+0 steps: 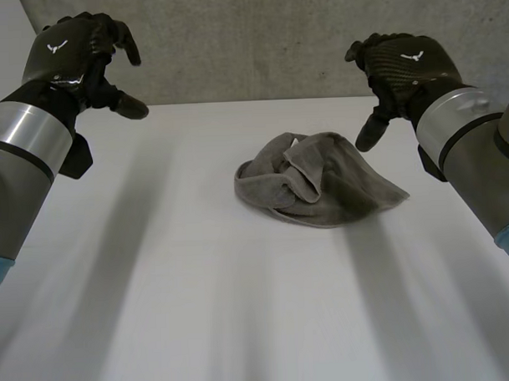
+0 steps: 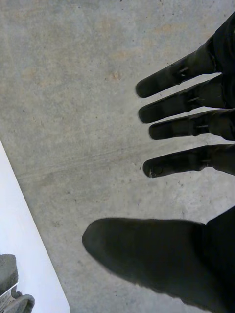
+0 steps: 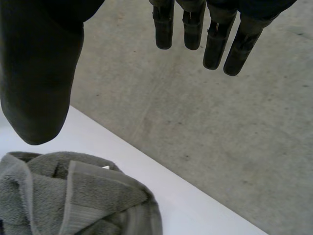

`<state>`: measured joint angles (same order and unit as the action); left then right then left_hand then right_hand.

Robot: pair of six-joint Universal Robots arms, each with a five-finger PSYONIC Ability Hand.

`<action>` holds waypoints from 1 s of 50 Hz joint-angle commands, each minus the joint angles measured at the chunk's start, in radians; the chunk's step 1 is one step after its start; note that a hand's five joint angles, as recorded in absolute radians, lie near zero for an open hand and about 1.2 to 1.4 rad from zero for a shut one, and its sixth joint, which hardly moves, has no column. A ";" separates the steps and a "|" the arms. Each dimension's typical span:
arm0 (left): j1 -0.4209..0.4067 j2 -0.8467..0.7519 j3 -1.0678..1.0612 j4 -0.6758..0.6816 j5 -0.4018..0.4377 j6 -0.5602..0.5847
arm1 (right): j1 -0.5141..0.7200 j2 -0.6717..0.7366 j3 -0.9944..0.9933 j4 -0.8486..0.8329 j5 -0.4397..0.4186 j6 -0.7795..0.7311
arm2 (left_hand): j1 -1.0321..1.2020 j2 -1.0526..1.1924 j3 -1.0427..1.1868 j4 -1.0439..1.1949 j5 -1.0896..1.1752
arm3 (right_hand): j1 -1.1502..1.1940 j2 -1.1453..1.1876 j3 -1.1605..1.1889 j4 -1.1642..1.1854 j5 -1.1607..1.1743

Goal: Fold the towel.

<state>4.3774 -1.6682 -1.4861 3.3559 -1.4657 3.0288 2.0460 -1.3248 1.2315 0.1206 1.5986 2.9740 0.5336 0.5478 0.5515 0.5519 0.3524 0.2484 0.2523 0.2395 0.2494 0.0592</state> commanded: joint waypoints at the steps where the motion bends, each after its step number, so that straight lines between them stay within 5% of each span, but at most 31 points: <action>1: 0.001 -0.002 0.032 -0.061 0.001 0.002 | 0.003 -0.022 -0.009 0.007 0.067 0.002 | -0.167 -0.181 -0.185 -0.185 -0.160 | -0.074 -0.078 -0.065 -0.075 -0.059; 10: 0.001 -0.022 0.086 -0.176 -0.001 0.002 | 0.003 -0.021 -0.049 0.086 0.080 0.022 | -0.294 -0.308 -0.311 -0.312 -0.287 | -0.074 -0.078 -0.065 -0.075 -0.059; 36: 0.002 -0.016 0.086 -0.187 -0.001 0.004 | -0.003 -0.021 -0.061 0.091 0.080 0.033 | -0.305 -0.320 -0.323 -0.324 -0.299 | -0.074 -0.078 -0.065 -0.075 -0.059; 46: -0.012 -0.045 0.059 -0.150 0.019 0.004 | -0.001 -0.002 -0.069 0.096 0.049 0.007 | -0.305 -0.320 -0.323 -0.324 -0.299 | -0.074 -0.078 -0.065 -0.075 -0.059; 50: -0.045 -0.172 0.078 -0.054 0.088 0.007 | -0.001 0.044 -0.078 0.105 0.018 -0.044 | -0.285 -0.299 -0.303 -0.303 -0.278 | -0.074 -0.078 -0.065 -0.075 -0.059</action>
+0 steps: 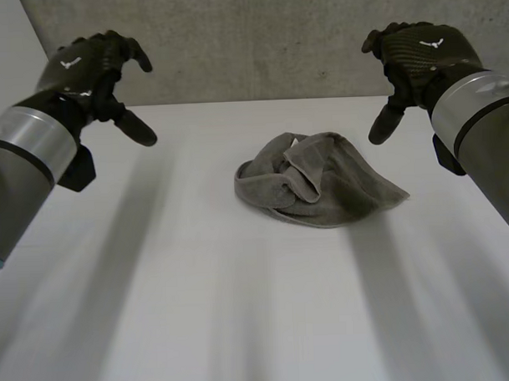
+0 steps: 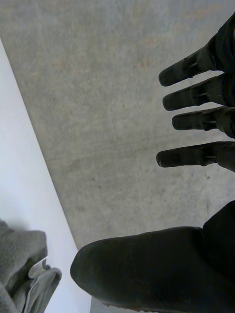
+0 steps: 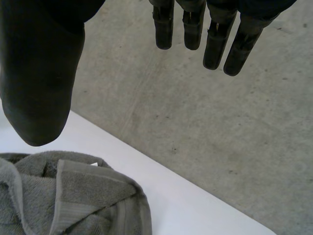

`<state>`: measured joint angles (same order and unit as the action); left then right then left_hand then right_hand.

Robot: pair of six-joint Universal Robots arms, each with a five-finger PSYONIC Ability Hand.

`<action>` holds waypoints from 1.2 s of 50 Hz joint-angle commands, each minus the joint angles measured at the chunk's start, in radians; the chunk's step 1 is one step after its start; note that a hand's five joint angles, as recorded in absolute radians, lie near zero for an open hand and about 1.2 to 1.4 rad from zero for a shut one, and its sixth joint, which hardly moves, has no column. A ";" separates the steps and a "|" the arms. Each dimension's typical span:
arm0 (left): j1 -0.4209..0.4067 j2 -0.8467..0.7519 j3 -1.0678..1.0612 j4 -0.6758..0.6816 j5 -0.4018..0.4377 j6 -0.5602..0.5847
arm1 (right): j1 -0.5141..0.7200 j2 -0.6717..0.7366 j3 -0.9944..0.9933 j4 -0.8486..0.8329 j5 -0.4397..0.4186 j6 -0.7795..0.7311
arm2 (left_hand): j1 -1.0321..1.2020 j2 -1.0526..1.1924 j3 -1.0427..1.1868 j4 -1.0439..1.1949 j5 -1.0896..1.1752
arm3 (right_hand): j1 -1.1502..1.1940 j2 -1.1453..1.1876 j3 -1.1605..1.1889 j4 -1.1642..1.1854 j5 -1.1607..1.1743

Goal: Fold the towel.

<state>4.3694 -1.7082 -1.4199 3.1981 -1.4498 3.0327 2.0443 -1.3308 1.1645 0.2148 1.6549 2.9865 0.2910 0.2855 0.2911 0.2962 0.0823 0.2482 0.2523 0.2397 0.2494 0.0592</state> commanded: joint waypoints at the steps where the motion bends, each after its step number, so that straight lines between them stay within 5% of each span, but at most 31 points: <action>1: -0.053 -0.187 0.030 0.141 0.104 0.003 | 0.002 0.057 -0.012 0.015 -0.047 -0.070 | -0.039 -0.034 -0.039 -0.045 -0.005 | -0.074 -0.078 -0.065 -0.075 -0.059; 8: -0.123 -0.417 0.159 0.158 0.190 0.030 | 0.001 0.071 -0.008 0.020 -0.067 -0.084 | -0.025 -0.019 -0.025 -0.030 0.009 | -0.074 -0.078 -0.065 -0.075 -0.059; 15: -0.153 -0.646 0.337 0.138 0.186 0.144 | 0.001 0.071 -0.005 0.018 -0.073 -0.086 | -0.016 -0.010 -0.016 -0.021 0.018 | -0.074 -0.078 -0.065 -0.075 -0.059; 27: -0.175 -0.863 0.539 0.060 0.180 0.227 | -0.007 0.074 -0.006 0.017 -0.075 -0.087 | 0.518 0.523 0.518 0.512 0.552 | -0.074 -0.078 -0.065 -0.075 -0.059; 31: -0.191 -0.843 0.533 0.056 0.178 0.239 | -0.009 0.074 -0.005 0.017 -0.075 -0.089 | 0.878 0.884 0.878 0.873 0.912 | -0.074 -0.078 -0.065 -0.075 -0.059; 36: -0.206 -0.750 0.492 0.025 0.149 0.239 | -0.007 0.073 0.004 0.017 -0.075 -0.089 | 1.067 1.073 1.067 1.062 1.101 | -0.074 -0.078 -0.065 -0.075 -0.059; 50: -0.209 -0.283 -0.110 0.026 0.138 0.242 | 0.010 0.071 0.035 0.023 -0.083 -0.208 | 1.050 1.055 1.050 1.045 1.084 | -0.074 -0.078 -0.065 -0.075 -0.059; 60: -0.209 -0.124 -0.373 0.158 0.144 0.239 | 0.075 0.073 0.086 0.078 -0.086 -0.426 | 1.035 1.041 1.035 1.030 1.069 | -0.074 -0.078 -0.065 -0.075 -0.059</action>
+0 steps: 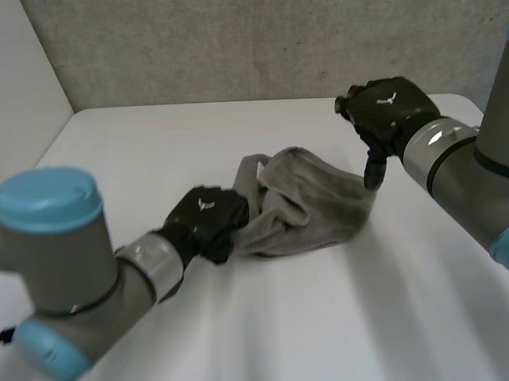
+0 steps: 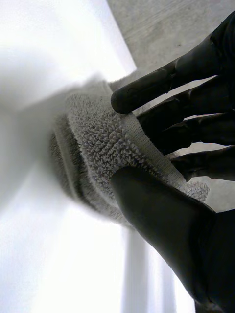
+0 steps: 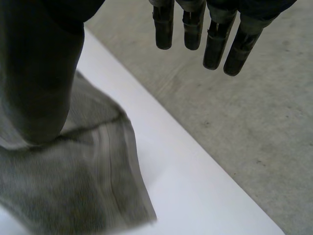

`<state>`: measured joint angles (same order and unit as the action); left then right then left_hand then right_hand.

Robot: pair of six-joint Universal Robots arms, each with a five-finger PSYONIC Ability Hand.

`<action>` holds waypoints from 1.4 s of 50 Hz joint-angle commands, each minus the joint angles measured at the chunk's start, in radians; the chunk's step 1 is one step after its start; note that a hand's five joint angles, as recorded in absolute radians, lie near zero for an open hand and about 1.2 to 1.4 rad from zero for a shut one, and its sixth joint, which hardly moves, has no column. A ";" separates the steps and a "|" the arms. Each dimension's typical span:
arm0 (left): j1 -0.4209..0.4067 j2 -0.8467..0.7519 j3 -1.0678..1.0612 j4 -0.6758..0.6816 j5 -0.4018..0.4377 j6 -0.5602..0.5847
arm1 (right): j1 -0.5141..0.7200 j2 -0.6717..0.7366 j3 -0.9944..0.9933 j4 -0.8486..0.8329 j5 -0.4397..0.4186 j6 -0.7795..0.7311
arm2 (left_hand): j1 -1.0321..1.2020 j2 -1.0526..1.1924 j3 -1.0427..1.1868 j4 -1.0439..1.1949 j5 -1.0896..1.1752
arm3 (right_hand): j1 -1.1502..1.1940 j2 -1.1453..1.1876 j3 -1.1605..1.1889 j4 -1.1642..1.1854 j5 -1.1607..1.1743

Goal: Fold the towel.

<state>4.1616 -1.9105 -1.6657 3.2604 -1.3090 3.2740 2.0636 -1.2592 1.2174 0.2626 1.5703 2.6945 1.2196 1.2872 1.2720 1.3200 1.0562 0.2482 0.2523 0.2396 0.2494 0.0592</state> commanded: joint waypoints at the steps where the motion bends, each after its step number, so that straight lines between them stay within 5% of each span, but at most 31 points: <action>1: -0.004 0.091 -0.135 0.119 0.002 -0.004 | 0.072 0.003 0.048 0.032 -0.007 -0.162 | 0.098 0.030 0.046 -0.003 0.087 | -0.074 -0.078 -0.065 -0.075 -0.059; 8: -0.028 0.091 -0.137 0.147 -0.003 -0.010 | 0.113 0.049 0.132 0.006 -0.151 -0.182 | 0.057 -0.011 0.004 -0.044 0.046 | -0.074 -0.078 -0.065 -0.075 -0.059; 16: -0.047 0.076 -0.147 0.145 -0.006 -0.011 | 0.168 0.165 0.142 -0.140 -0.174 -0.050 | 0.042 -0.026 -0.010 -0.058 0.031 | 0.010 0.006 0.019 0.009 0.024; 32: -0.043 0.091 -0.144 0.157 -0.004 -0.013 | 0.170 0.270 0.131 -0.255 -0.165 0.117 | -0.025 -0.093 -0.078 -0.126 -0.037 | 1.147 1.143 1.156 1.146 1.162; 36: -0.044 0.087 -0.143 0.191 -0.003 -0.013 | 0.168 0.231 0.123 -0.244 -0.168 0.113 | -0.199 -0.266 -0.251 -0.299 -0.210 | 1.148 1.144 1.157 1.147 1.163; 38: -0.044 0.070 -0.138 0.243 -0.004 -0.007 | 0.153 0.158 0.122 -0.202 -0.179 0.097 | -0.456 -0.524 -0.509 -0.557 -0.467 | 1.148 1.144 1.157 1.147 1.163; 43: -0.041 0.002 -0.118 0.323 -0.004 0.001 | 0.072 0.089 0.146 -0.082 -0.208 0.015 | -0.554 -0.621 -0.606 -0.654 -0.565 | 1.148 1.144 1.157 1.147 1.163; 55: -0.029 -0.125 -0.014 0.355 -0.004 -0.002 | -0.069 -0.068 0.365 0.001 -0.279 -0.260 | -0.680 -0.748 -0.733 -0.781 -0.691 | 1.148 1.144 1.157 1.147 1.163; 70: -0.034 -0.237 0.029 0.354 0.002 -0.005 | -0.137 -0.101 0.366 -0.043 -0.263 -0.266 | -0.683 -0.751 -0.736 -0.784 -0.694 | 1.148 1.144 1.157 1.147 1.163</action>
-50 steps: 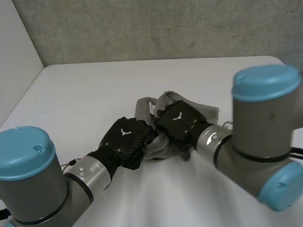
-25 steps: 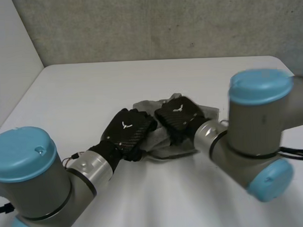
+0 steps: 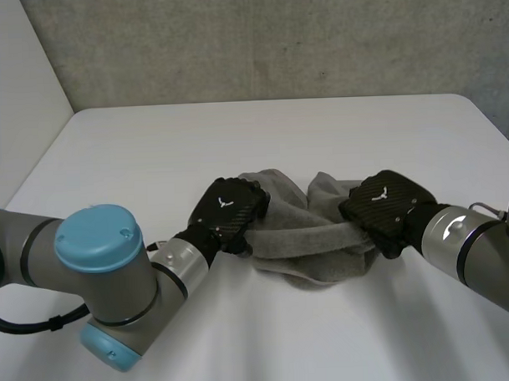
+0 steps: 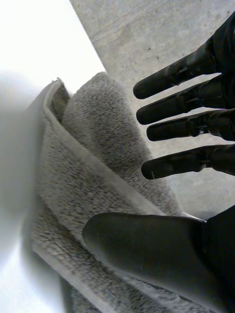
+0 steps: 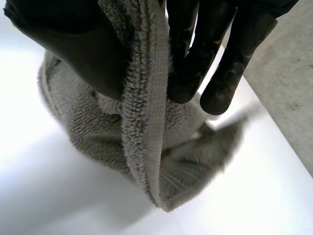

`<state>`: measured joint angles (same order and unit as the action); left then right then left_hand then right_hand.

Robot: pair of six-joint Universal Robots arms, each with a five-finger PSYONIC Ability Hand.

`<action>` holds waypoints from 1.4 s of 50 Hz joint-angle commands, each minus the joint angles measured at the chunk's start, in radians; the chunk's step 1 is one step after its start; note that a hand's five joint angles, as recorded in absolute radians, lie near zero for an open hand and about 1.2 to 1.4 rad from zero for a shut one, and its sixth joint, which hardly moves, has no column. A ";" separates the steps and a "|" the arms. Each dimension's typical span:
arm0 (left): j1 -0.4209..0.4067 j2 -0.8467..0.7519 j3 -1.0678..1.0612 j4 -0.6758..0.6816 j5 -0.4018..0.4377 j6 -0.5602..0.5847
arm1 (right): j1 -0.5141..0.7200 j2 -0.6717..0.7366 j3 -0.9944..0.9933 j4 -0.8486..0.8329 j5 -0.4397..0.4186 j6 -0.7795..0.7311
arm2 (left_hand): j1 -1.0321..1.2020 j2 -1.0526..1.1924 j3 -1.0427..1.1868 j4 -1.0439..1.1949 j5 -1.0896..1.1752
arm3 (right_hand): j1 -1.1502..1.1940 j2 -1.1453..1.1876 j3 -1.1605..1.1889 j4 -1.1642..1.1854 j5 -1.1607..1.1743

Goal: Fold the towel.

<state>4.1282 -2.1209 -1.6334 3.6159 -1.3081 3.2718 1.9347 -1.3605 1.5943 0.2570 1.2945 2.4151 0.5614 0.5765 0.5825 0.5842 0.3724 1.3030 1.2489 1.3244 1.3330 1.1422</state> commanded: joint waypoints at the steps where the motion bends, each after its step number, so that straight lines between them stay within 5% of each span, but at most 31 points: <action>1: 0.001 -0.028 -0.006 -0.002 0.000 -0.003 | -0.008 0.001 -0.008 -0.053 0.017 0.015 | -0.025 -0.040 -0.046 -0.048 -0.010 | 0.093 0.147 0.072 0.063 0.080; 14: 0.001 -0.047 -0.002 0.001 0.000 -0.011 | -0.010 0.014 -0.014 -0.070 0.017 0.111 | 0.087 0.072 0.065 0.064 0.101 | 0.093 0.147 0.072 0.063 0.080; 22: 0.000 -0.103 0.044 0.001 -0.002 -0.014 | -0.013 0.017 -0.022 -0.070 0.019 0.119 | 0.545 0.530 0.523 0.522 0.559 | 0.093 0.147 0.072 0.063 0.080; 24: 0.000 -0.110 0.059 0.001 -0.002 -0.015 | -0.013 0.017 -0.023 -0.068 0.019 0.119 | 0.833 0.818 0.812 0.811 0.848 | 0.093 0.147 0.072 0.063 0.080; 30: 0.000 -0.096 0.076 -0.002 -0.011 -0.020 | -0.010 -0.008 -0.043 -0.061 0.023 0.121 | 0.835 0.820 0.814 0.812 0.849 | 0.093 0.147 0.072 0.063 0.080; 35: 0.018 0.007 0.086 -0.013 -0.017 -0.018 | -0.013 -0.096 -0.115 -0.032 0.014 0.118 | 0.835 0.820 0.814 0.812 0.849 | 0.093 0.147 0.072 0.063 0.080; 40: 0.148 0.237 0.092 -0.016 -0.011 -0.015 | -0.029 -0.178 -0.246 0.061 0.002 0.114 | 0.835 0.820 0.814 0.812 0.849 | 0.093 0.147 0.072 0.063 0.080; 45: 0.188 0.441 0.147 -0.042 -0.008 -0.026 | -0.036 -0.203 -0.436 0.194 -0.060 0.118 | 0.835 0.820 0.814 0.812 0.849 | 0.093 0.147 0.072 0.063 0.080; 53: 0.208 0.533 0.195 -0.082 0.000 -0.121 | -0.037 -0.190 -0.682 0.298 -0.135 0.199 | 0.835 0.820 0.814 0.812 0.849 | 0.093 0.147 0.072 0.063 0.080; 59: 0.219 0.518 0.162 -0.079 0.001 -0.153 | -0.028 -0.086 -0.706 0.292 -0.127 0.222 | 0.835 0.820 0.814 0.812 0.849 | 0.093 0.147 0.072 0.063 0.080; 70: 0.313 0.174 0.221 -0.079 0.003 -0.107 | -0.010 0.294 -0.815 0.294 -0.100 0.132 | 0.835 0.820 0.814 0.812 0.849 | 0.056 0.110 0.035 0.026 0.042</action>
<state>4.3998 -1.7848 -1.4716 3.5380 -1.3051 3.1373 1.9141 -1.2435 0.8634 0.5575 1.1766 2.6020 1.2400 1.3421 1.3372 1.3586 1.1045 1.3063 1.3021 1.3336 1.3332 1.1558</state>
